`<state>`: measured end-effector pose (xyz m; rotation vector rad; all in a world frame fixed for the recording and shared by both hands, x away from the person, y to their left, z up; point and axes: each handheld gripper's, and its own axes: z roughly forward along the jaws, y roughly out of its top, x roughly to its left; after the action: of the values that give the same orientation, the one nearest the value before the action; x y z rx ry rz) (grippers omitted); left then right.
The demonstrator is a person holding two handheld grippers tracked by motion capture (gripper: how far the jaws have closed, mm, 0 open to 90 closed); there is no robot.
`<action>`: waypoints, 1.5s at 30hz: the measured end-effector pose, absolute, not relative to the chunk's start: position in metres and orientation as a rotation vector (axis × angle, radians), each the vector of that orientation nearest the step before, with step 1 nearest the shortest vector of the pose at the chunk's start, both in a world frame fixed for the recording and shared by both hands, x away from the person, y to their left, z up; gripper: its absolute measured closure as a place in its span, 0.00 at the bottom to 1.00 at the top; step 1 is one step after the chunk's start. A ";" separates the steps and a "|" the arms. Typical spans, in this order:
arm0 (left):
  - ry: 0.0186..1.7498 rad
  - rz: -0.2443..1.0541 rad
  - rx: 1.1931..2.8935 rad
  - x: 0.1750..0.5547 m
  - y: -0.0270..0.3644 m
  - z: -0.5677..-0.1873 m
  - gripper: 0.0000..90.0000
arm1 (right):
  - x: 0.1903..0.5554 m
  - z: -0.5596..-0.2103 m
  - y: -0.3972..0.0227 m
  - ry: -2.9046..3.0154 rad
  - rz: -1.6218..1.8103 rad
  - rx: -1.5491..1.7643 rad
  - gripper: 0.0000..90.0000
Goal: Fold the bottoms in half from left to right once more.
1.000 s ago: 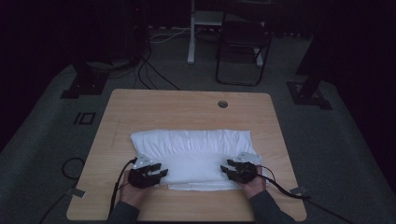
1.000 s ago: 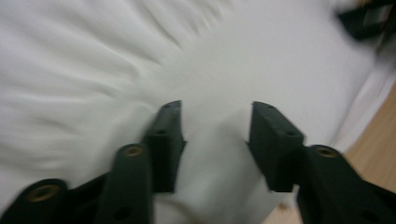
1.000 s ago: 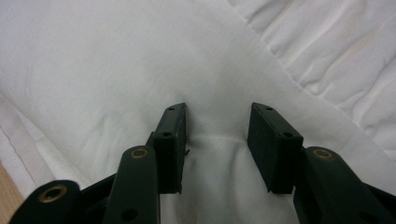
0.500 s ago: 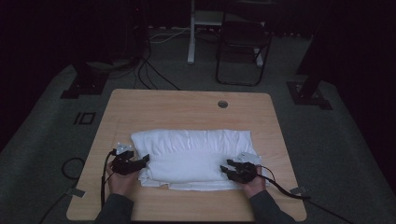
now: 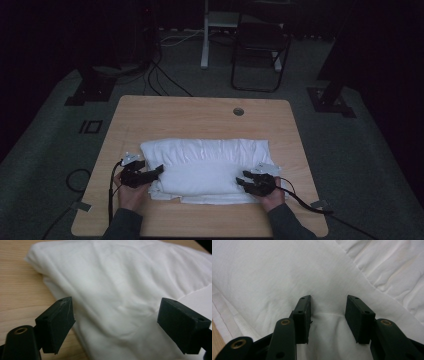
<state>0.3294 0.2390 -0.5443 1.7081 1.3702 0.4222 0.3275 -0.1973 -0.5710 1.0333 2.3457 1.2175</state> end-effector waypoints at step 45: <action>1.326 0.439 1.848 0.326 0.218 -0.557 0.91 | 0.327 -0.571 -0.198 2.352 1.233 1.026 0.59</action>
<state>0.3262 0.2177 -0.5566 1.8479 1.3257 0.4394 0.3275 -0.1978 -0.5715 1.0259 2.3517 1.2334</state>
